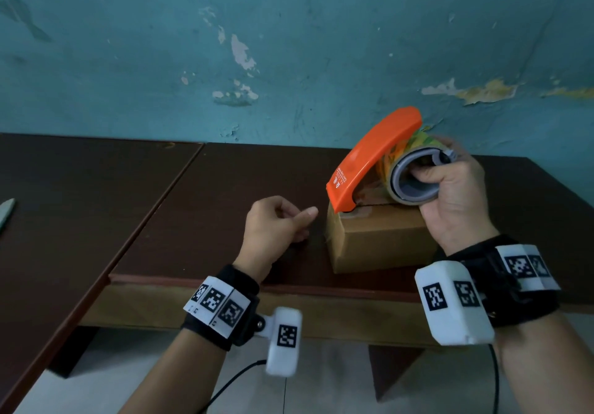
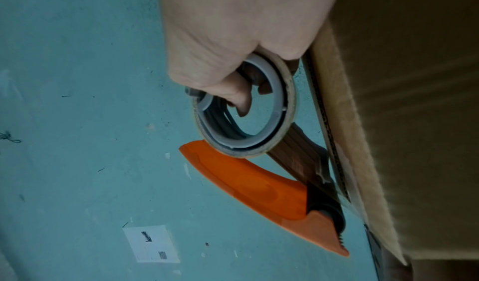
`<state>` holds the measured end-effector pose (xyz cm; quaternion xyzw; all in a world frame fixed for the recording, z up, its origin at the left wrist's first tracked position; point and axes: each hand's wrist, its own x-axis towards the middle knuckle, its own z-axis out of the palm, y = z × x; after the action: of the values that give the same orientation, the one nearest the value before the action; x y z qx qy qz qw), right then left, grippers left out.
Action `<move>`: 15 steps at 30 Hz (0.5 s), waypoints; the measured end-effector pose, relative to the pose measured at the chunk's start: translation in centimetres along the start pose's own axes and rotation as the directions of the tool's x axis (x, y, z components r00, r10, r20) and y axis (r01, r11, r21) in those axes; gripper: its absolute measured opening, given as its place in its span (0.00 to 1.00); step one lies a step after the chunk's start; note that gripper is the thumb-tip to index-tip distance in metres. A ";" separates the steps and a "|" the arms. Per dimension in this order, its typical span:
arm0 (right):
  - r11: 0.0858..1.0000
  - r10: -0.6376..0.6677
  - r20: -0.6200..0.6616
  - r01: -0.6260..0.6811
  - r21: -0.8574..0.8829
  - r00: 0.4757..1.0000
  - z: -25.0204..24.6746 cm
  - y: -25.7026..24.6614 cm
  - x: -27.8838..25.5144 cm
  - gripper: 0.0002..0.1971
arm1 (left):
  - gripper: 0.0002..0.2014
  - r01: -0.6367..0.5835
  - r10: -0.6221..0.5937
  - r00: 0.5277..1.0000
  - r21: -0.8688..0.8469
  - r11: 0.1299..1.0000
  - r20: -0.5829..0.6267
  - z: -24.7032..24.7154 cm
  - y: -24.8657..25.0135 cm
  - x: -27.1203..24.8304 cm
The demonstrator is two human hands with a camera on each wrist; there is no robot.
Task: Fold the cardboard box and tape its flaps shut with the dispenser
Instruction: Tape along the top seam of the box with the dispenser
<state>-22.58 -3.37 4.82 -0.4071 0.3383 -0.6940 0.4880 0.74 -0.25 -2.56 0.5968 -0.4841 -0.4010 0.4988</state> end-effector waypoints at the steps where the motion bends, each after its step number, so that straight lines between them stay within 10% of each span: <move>1: 1.000 0.000 -0.003 0.000 0.004 1.000 0.0 0.0 0.0 0.24 | 0.19 -0.021 0.021 1.000 0.008 1.000 -0.021 0.0 -0.1 0.2; 8: 1.000 0.003 -0.016 -0.003 0.009 1.000 0.1 0.0 -0.1 0.24 | 0.19 -0.269 0.250 0.963 0.341 0.901 0.099 0.9 -0.8 0.8; 15: 1.000 0.002 -0.040 -0.002 0.015 0.999 -0.1 0.2 0.2 0.26 | 0.15 -0.165 0.130 0.966 0.144 0.976 0.224 -1.0 0.0 2.3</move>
<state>-22.62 -3.63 4.68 -0.3890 0.3433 -0.7041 0.4848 2.20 -2.25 -2.41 0.5511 -0.6087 -0.3837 0.4224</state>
